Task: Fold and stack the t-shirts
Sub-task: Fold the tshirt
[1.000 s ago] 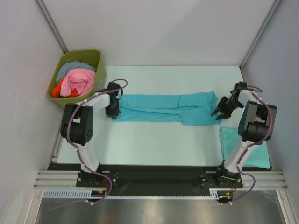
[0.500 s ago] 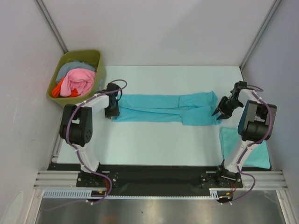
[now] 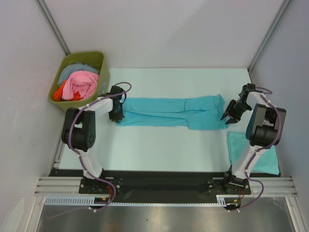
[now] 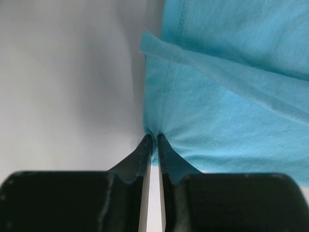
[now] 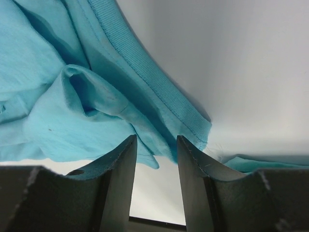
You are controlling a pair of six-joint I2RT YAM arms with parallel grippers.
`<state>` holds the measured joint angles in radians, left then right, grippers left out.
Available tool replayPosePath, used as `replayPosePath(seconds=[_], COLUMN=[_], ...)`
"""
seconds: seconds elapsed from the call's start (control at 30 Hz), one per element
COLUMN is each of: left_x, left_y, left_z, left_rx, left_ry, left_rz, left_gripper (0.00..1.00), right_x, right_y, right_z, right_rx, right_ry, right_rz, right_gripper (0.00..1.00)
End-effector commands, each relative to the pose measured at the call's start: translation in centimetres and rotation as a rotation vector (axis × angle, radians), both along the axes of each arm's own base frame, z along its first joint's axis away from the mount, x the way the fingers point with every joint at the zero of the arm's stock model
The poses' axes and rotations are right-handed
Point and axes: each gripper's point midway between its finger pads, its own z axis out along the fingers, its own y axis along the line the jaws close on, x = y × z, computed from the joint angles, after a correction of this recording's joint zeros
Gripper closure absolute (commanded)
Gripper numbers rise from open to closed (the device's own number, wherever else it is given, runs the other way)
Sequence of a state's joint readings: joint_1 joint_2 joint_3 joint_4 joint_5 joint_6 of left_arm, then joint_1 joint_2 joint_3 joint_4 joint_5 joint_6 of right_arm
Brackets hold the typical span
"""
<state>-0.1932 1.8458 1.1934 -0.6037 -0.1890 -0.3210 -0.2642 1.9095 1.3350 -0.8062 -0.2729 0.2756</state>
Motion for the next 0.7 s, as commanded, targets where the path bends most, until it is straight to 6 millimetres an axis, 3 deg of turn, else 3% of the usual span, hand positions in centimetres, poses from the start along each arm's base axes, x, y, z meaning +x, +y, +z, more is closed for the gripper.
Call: replayPosePath(seconds=[0.0, 0.27, 0.4, 0.47, 0.67], left_x=[0.16, 0.35, 0.35, 0.30, 0.24], left_y=[0.63, 0.84, 0.77, 0.67, 0.56], left_z=[0.69, 1.60, 1.48, 1.33, 1.34], left_rx=[0.011, 0.017, 0.015, 0.013, 0.006], left_ry=[-0.019, -0.041, -0.037, -0.033, -0.034], left_rz=[0.009, 0.015, 0.011, 0.007, 0.008], left_gripper=[0.87, 0.93, 0.81, 0.81, 0.95], right_x=[0.24, 0.04, 0.09, -0.01, 0.11], right_y=[-0.54, -0.34, -0.26, -0.29, 0.06], right_z=[0.66, 0.49, 0.30, 0.21, 0.07], right_rx=[-0.021, -0.009, -0.003, -0.005, 0.011], right_ry=[-0.012, -0.001, 0.002, 0.008, 0.006], right_rz=[0.005, 0.010, 0.014, 0.015, 0.019], right_gripper=[0.56, 0.52, 0.52, 0.53, 0.58])
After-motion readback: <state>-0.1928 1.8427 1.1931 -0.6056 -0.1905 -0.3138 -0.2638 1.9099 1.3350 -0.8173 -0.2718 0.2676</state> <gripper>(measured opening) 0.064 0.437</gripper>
